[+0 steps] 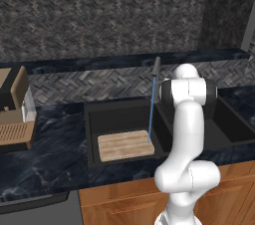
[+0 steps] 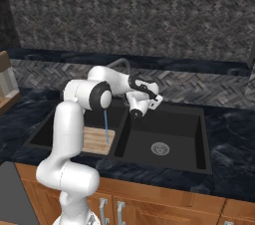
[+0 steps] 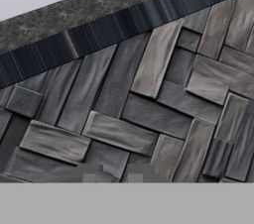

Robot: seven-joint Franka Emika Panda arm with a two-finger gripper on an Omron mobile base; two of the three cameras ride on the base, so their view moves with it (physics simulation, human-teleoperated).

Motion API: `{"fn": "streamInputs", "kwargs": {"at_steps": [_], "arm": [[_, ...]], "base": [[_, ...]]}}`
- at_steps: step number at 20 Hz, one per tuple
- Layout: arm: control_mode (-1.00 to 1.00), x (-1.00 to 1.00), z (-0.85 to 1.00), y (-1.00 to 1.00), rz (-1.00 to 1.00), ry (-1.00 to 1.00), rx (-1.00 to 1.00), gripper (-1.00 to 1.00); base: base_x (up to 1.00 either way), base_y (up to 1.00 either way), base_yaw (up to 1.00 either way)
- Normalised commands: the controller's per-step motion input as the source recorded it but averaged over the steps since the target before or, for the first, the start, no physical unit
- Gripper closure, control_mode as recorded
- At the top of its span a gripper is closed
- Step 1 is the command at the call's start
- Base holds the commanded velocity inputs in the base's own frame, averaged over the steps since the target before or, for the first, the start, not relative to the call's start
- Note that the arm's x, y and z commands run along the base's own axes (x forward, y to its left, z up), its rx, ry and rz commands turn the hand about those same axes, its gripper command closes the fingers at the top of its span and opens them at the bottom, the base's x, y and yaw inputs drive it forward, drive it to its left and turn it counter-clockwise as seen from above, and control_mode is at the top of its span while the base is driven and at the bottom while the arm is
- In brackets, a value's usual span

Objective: Turn on the sink faucet with hot water and rinse the cutting board for ten seconds, then turn off the faucet. Push the cutting board to reach the water if necessary.

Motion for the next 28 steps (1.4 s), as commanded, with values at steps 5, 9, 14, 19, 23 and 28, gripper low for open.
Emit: {"fn": "streamInputs", "kwargs": {"at_steps": [5, 9, 14, 19, 23, 28], "arm": [[-1.00, 0.00, 0.00, 0.00, 0.00, 0.00, 0.00, 1.00], [-1.00, 0.00, 0.00, 0.00, 0.00, 0.00, 0.00, 1.00], [-1.00, 0.00, 0.00, 0.00, 0.00, 0.00, 0.00, -1.00], [-1.00, 0.00, 0.00, 0.00, 0.00, 0.00, 0.00, -1.00], [-1.00, 0.00, 0.00, 0.00, 0.00, 0.00, 0.00, -1.00], [-1.00, 0.00, 0.00, 0.00, 0.00, 0.00, 0.00, -1.00]], "base": [[0.00, 0.00, 0.00], [0.00, 0.00, 0.00], [0.00, 0.00, 0.00], [0.00, 0.00, 0.00], [0.00, 0.00, 0.00], [0.00, 0.00, 0.00]]}}
